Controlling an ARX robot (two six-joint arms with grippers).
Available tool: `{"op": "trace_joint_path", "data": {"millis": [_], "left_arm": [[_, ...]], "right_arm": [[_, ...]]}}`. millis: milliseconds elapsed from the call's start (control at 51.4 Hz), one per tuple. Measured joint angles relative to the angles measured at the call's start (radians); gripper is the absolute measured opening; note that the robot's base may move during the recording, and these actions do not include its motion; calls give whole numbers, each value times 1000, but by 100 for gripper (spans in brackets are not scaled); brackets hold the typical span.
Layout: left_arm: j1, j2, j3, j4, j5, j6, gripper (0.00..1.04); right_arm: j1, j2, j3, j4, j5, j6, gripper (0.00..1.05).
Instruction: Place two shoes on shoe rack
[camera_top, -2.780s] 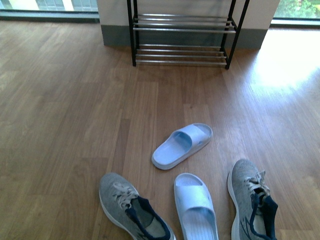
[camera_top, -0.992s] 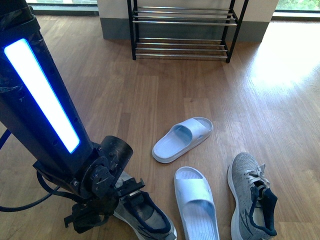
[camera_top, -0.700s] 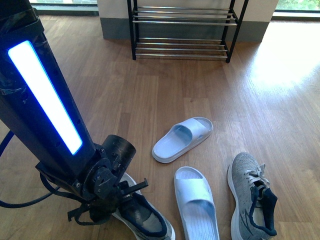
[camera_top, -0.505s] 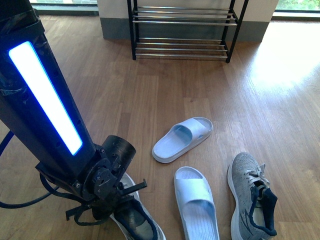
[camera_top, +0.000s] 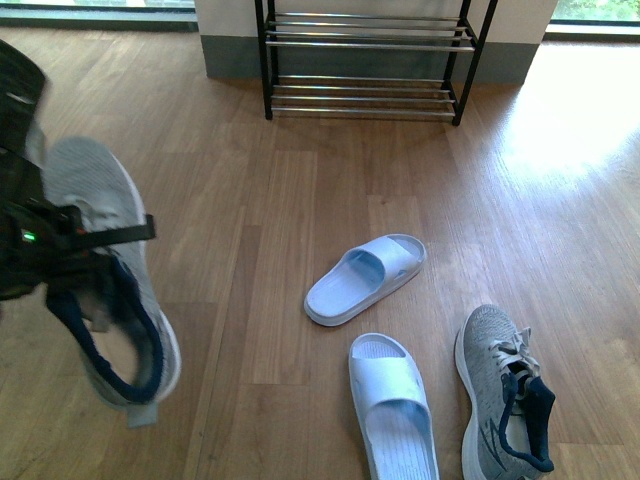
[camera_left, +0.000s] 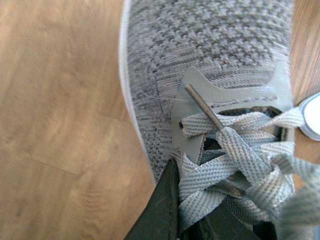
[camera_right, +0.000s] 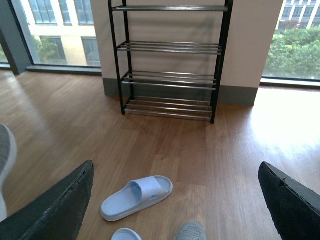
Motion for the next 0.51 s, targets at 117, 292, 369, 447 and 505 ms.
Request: {"op": "trace_joint_path", "data": {"millis": [117,292,369,447,505], "left_arm": [[8,-340,-179,3,-45,214,2],[-21,-727,-321,-62,-114,380,2],[-48,-883,-372,-87,-184,447,2],[-84,-1059,-410,-162,-260,503,2],[-94,-1188,-422,-236,-275,522,2]], "right_arm": [[0,0,0,0,0,0,95],[0,0,0,0,0,0,95],[0,0,0,0,0,0,95],[0,0,0,0,0,0,95],[0,0,0,0,0,0,95]]}}
